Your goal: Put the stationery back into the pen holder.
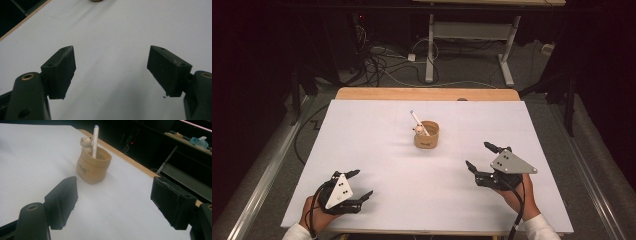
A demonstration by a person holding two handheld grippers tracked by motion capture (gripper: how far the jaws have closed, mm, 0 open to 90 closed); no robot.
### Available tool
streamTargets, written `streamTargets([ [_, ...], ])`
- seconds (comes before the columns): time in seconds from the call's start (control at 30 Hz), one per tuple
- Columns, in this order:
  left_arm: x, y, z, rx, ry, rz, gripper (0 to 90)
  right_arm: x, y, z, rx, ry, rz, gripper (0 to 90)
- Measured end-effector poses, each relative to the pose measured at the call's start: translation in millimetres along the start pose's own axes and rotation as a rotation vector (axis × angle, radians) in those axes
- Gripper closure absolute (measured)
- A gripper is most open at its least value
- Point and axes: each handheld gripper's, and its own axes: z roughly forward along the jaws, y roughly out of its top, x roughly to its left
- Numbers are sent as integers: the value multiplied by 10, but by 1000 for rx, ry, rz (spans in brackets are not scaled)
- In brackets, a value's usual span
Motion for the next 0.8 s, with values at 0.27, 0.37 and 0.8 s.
streamTargets([
  [0.27,-5,3,10,2,-2,2,223,14,-152,-98,12,2,1,219],
  [0.37,-4,6,10,1,-4,-1,223,17,-201,-140,12,-4,6,219],
  [0.8,7,17,31,2,-3,-5,223,28,-489,-316,19,-23,10,219],
])
